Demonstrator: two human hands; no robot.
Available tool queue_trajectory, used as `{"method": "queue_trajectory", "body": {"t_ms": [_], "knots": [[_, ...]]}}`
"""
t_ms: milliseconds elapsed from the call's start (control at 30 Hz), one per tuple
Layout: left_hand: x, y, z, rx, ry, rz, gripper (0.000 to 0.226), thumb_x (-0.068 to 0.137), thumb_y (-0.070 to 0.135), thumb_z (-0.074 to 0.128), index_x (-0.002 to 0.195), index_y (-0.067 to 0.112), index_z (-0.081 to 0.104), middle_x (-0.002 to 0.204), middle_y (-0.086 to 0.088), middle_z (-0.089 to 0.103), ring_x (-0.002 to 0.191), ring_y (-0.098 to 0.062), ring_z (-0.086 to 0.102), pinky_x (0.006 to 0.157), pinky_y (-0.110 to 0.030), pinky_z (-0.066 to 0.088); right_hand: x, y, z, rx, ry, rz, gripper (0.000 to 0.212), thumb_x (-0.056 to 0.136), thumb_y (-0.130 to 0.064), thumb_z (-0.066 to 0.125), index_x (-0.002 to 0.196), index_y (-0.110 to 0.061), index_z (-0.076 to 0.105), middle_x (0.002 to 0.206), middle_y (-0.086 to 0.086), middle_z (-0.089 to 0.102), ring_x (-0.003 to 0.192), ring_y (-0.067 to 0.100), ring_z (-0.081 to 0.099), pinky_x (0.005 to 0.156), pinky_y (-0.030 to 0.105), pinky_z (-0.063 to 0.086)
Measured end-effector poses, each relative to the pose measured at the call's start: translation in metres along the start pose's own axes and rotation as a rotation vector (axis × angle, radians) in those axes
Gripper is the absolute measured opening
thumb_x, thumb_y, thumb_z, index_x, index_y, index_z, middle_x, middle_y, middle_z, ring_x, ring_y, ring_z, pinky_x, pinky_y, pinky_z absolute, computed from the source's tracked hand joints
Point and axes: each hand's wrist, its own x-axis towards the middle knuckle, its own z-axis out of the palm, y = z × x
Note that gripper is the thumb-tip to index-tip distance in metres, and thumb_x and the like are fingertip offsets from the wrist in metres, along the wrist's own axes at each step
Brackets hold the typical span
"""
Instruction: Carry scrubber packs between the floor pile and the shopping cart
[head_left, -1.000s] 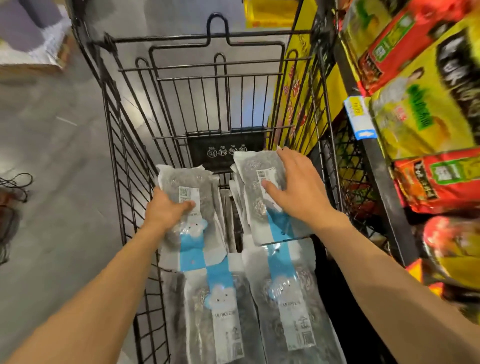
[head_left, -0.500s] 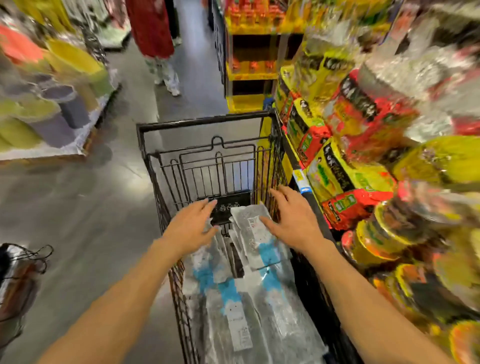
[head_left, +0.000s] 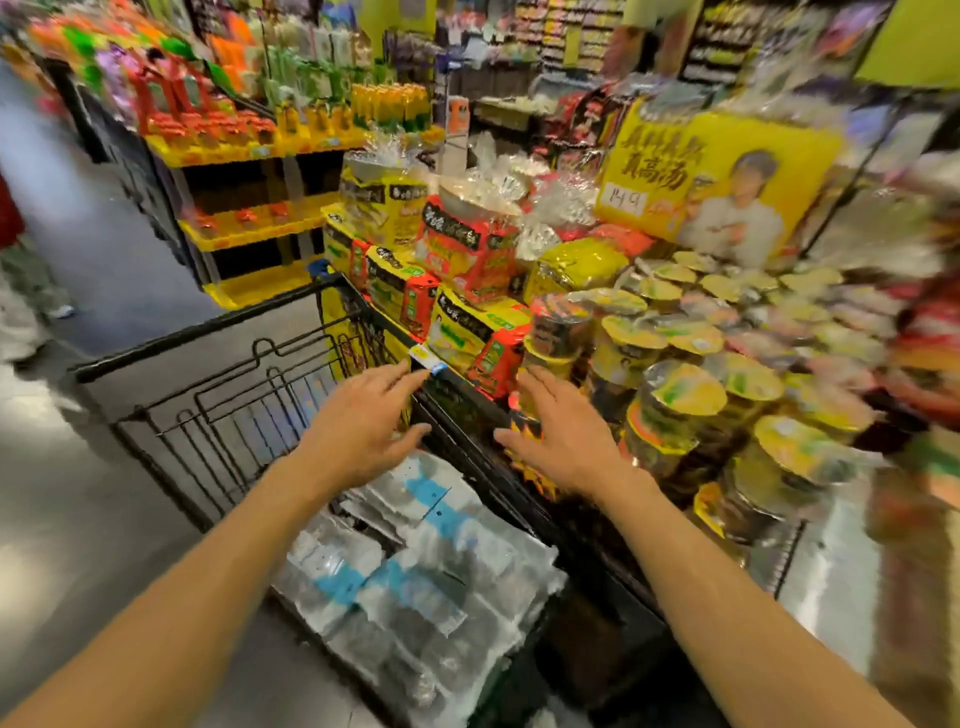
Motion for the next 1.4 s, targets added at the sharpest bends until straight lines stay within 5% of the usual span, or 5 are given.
{"method": "queue_trajectory", "body": {"t_ms": [267,467,867,1133,1400], "knots": [[0.037,0.192,-0.019,-0.108,0.034,0.553,0.071,0.093,0.059,0.049,0.144,0.011,0.056,0.136,-0.016,0.065,0.121,-0.038,0.064,0.097,-0.05,0.055,-0.204,0.071,-0.076,-0.02,0.193,0.484,0.101,0.085,-0.088,0.033,0.161,-0.022,0.027,0.169,0.009,0.021,0.155,0.029,0.022,0.125,0.042,0.023],[0.003,0.386,-0.034,-0.205,0.056,0.97,0.079,0.089,0.066,0.035,0.145,0.013,0.054,0.136,-0.017,0.065,0.119,-0.04,0.064,0.096,-0.052,0.053,-0.424,0.097,-0.116,-0.153,0.319,0.928,0.095,0.087,-0.077,0.045,0.159,-0.017,0.033,0.166,0.009,0.029,0.149,0.033,0.033,0.118,0.045,0.035],[-0.231,0.709,-0.047,-0.478,0.012,1.587,0.076,0.091,0.064,0.04,0.143,0.011,0.055,0.135,-0.016,0.065,0.121,-0.037,0.063,0.099,-0.049,0.053,-0.861,-0.015,-0.133,-0.252,0.531,1.689,0.086,0.092,-0.065,0.059,0.158,-0.016,0.036,0.167,0.01,0.029,0.154,0.026,0.025,0.124,0.038,0.02],[-0.322,0.828,-0.045,-0.529,-0.016,1.85,0.07,0.094,0.06,0.047,0.145,0.013,0.051,0.134,-0.014,0.066,0.117,-0.035,0.065,0.094,-0.045,0.054,-0.978,-0.07,-0.114,-0.216,0.672,2.013,0.091,0.089,-0.069,0.057,0.159,-0.018,0.032,0.169,0.007,0.023,0.155,0.027,0.023,0.125,0.04,0.018],[-0.338,0.925,-0.027,-0.59,-0.031,1.957,0.061,0.093,0.041,0.071,0.144,0.011,0.056,0.134,-0.013,0.067,0.117,-0.034,0.067,0.088,-0.041,0.054,-1.013,-0.031,-0.118,-0.234,0.669,2.164,0.087,0.093,-0.062,0.061,0.161,-0.019,0.027,0.17,0.007,0.021,0.156,0.025,0.02,0.125,0.039,0.017]]}}
